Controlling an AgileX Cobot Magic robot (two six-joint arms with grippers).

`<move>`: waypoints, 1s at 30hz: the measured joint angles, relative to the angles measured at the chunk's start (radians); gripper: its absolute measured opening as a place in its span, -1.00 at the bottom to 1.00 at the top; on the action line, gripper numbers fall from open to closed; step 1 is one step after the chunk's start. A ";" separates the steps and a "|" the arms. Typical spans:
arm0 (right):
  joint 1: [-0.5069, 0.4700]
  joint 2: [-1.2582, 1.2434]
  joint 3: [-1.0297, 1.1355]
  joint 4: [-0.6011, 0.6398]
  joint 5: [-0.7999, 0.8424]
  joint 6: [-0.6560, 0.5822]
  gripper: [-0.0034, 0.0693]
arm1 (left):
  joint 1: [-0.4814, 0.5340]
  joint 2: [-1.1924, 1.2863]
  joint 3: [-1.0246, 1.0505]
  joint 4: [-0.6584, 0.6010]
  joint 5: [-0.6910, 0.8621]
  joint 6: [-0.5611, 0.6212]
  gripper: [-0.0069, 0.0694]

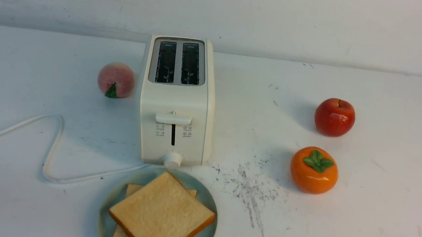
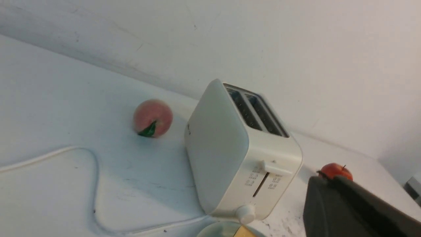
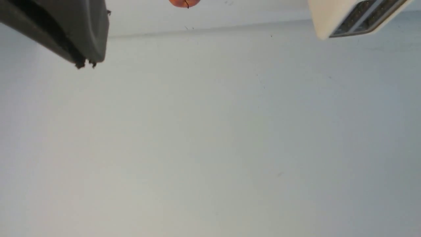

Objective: Take toasted bread from bread machine on white table place on plate.

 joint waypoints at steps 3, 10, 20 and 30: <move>0.000 0.000 0.030 -0.001 -0.020 0.003 -0.91 | 0.000 0.000 0.009 -0.007 -0.015 0.000 -0.85; 0.000 0.000 0.036 0.011 -0.039 0.011 -0.90 | 0.000 0.001 0.010 -0.010 -0.020 0.000 -0.83; 0.000 0.000 0.037 0.119 -0.200 0.048 -0.87 | 0.000 0.001 0.010 -0.011 -0.014 0.000 -0.81; 0.000 0.000 0.037 0.119 -0.202 0.050 -0.84 | 0.000 0.001 0.013 0.007 -0.014 0.009 -0.79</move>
